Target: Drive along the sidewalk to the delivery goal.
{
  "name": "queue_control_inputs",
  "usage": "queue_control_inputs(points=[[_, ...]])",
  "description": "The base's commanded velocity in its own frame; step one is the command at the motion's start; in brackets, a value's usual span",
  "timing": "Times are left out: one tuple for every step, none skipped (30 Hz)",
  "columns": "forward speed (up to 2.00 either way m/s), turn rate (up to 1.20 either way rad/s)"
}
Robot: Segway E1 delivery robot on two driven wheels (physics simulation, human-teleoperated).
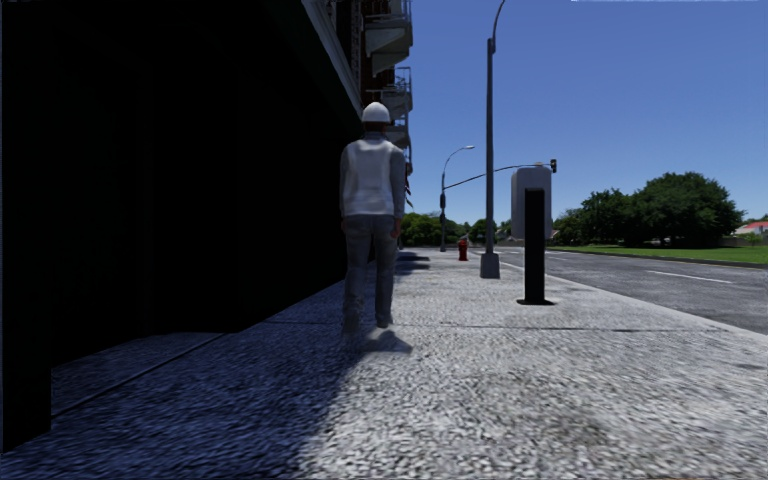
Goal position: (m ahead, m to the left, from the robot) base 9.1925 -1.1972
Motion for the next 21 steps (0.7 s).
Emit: queue_control_inputs(points=[[1.15, -0.20], [1.15, -0.02], [1.15, 0.00], [1.15, 0.00], [1.15, 0.00], [1.15, 0.00], [1.15, 0.00], [1.15, 0.00], [1.15, 0.00], [1.15, 0.00], [1.15, 0.00], [1.15, -0.01], [1.14, -0.20], [1.13, -0.26], [1.13, -0.26], [1.13, -0.28], [1.13, -0.28], [1.13, -0.29], [1.13, -0.37], [1.13, -0.45], [1.13, -0.45]])
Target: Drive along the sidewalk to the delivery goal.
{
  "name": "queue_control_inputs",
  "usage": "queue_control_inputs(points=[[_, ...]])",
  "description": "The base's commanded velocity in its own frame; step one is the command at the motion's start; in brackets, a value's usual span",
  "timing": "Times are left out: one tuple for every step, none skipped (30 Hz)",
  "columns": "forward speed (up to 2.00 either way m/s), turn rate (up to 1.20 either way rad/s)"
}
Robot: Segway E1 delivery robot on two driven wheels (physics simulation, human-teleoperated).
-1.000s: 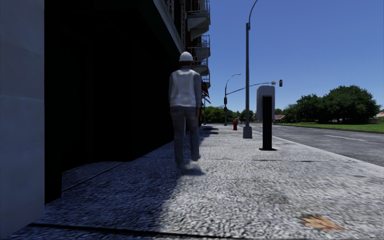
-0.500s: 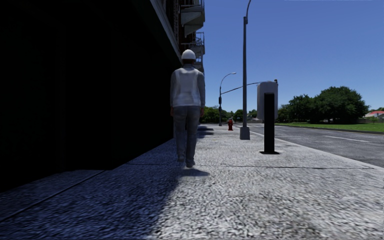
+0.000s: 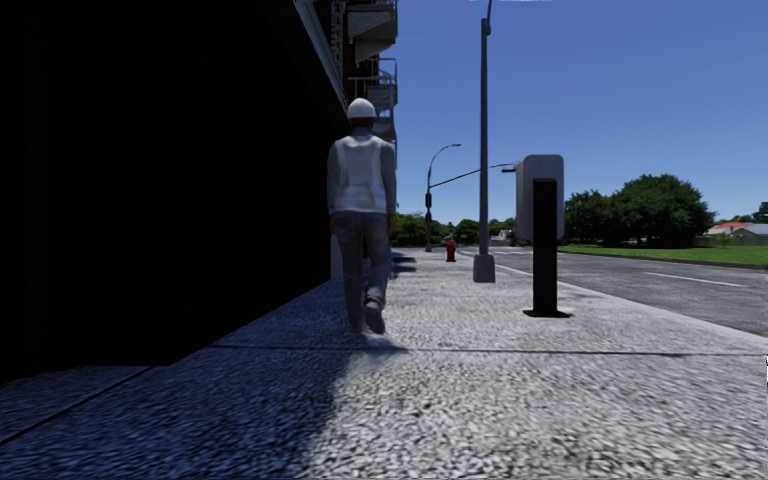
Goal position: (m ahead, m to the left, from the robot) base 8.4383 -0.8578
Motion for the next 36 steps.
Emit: queue_control_inputs(points=[[1.13, -0.46], [1.13, -0.47], [1.12, -0.47], [1.12, -0.47], [1.12, -0.47], [1.10, -0.47], [1.10, -0.47], [1.10, -0.47], [1.10, -0.44], [1.10, -0.23], [1.10, 0.00], [1.10, 0.00], [1.10, 0.00], [1.10, 0.00], [1.10, 0.00], [1.10, 0.00], [1.10, 0.00], [1.10, 0.00], [1.10, 0.00], [1.10, 0.00], [1.10, 0.00], [1.10, 0.00], [1.10, 0.00], [1.10, 0.00], [1.10, 0.00], [1.10, 0.00], [1.10, 0.00], [1.10, 0.00], [1.10, 0.00], [1.10, 0.00], [1.10, 0.00], [1.10, 0.00], [1.08, 0.06], [1.07, 0.14], [1.06, 0.23], [1.06, 0.27]])
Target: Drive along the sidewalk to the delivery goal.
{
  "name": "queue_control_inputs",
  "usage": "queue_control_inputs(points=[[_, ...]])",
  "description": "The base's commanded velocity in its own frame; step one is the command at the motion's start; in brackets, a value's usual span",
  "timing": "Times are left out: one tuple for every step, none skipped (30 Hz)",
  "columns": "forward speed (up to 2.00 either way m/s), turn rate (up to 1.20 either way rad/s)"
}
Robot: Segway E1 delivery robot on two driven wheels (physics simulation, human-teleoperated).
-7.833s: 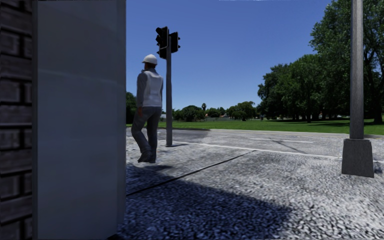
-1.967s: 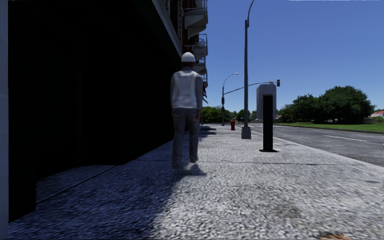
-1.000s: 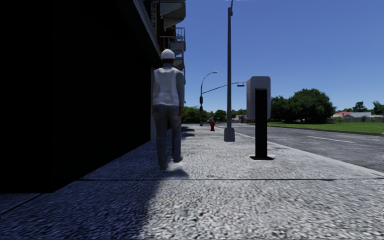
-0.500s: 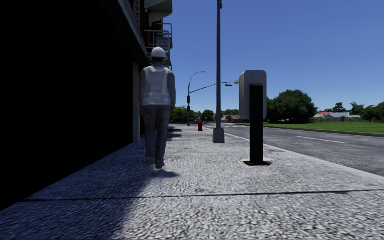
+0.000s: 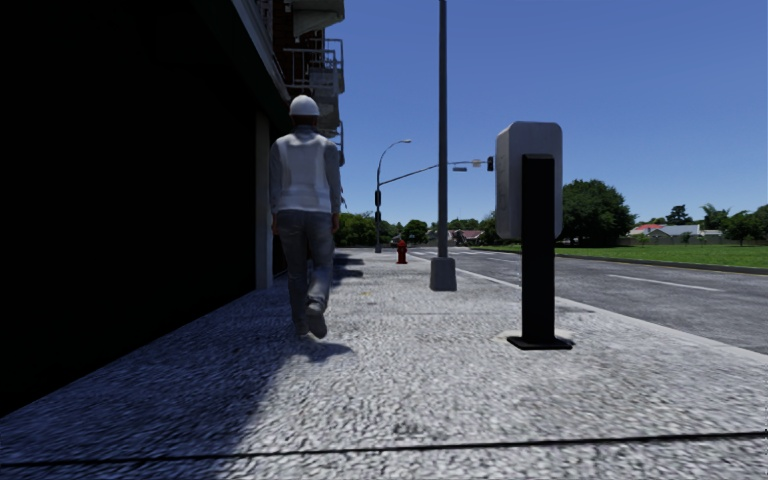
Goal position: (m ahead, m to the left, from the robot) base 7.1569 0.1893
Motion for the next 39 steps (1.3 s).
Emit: queue_control_inputs(points=[[1.06, 0.27], [1.06, 0.28], [1.06, 0.28], [1.06, 0.28], [1.06, 0.23], [1.06, 0.04], [1.06, 0.00], [1.06, 0.00], [1.06, 0.00], [1.06, 0.00], [1.06, 0.00], [1.06, 0.00], [1.06, 0.00], [1.06, 0.00], [1.06, 0.00], [1.06, 0.00], [1.06, 0.00], [1.06, 0.00], [1.06, 0.00], [1.06, 0.18], [1.06, 0.13], [1.06, 0.02], [1.06, 0.00], [1.06, 0.00], [1.07, 0.00], [1.08, 0.00], [1.09, 0.00], [1.09, 0.00], [1.09, 0.07], [1.09, 0.10], [1.09, 0.10], [1.09, 0.10], [1.10, 0.00], [1.10, 0.00], [1.10, 0.00], [1.10, 0.00], [1.10, 0.00], [1.10, 0.00], [1.10, 0.00]])
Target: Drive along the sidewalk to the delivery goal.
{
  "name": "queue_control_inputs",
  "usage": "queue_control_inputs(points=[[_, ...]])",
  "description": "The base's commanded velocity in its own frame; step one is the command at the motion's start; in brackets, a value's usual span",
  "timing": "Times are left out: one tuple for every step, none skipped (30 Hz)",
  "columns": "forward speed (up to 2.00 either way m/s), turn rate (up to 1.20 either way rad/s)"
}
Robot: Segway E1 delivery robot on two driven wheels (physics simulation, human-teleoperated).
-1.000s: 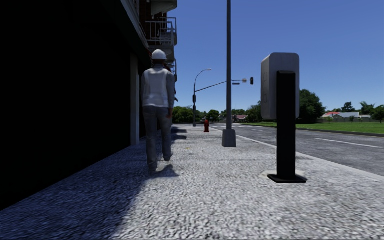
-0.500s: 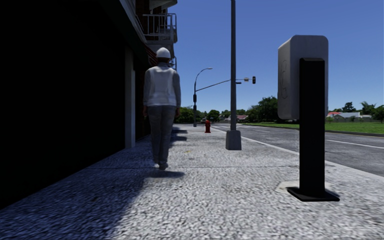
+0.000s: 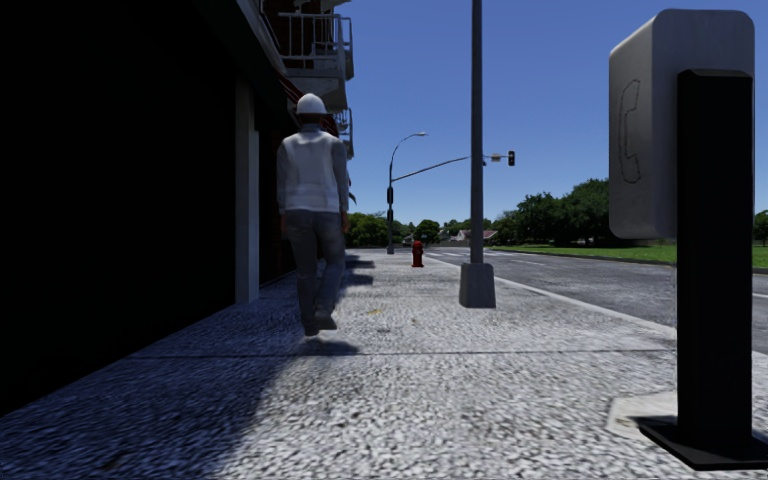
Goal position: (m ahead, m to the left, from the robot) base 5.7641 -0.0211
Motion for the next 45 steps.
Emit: queue_control_inputs(points=[[1.10, 0.00], [1.06, 0.00], [1.06, 0.00], [1.06, 0.00], [1.06, 0.00], [1.06, 0.00], [1.12, 0.00], [1.15, 0.00], [1.16, 0.00], [1.16, 0.00], [1.16, 0.00], [1.16, 0.00], [1.16, 0.00], [1.16, 0.00], [1.16, 0.00], [1.16, 0.00], [1.16, 0.00], [1.15, 0.00], [1.11, 0.06], [1.08, 0.12], [1.08, 0.12], [1.07, 0.14], [1.07, 0.14], [1.06, 0.14], [1.06, 0.14], [1.06, 0.02], [1.06, 0.00], [1.06, 0.00], [1.06, 0.00], [1.06, 0.00], [1.08, 0.00], [1.09, 0.00], [1.09, 0.00], [1.09, 0.00], [1.09, 0.00], [1.09, 0.00], [1.09, 0.00], [1.09, 0.00], [1.09, 0.00], [1.09, 0.00], [1.09, 0.00], [1.09, 0.00], [1.09, 0.00], [1.08, 0.00], [1.08, 0.00]])
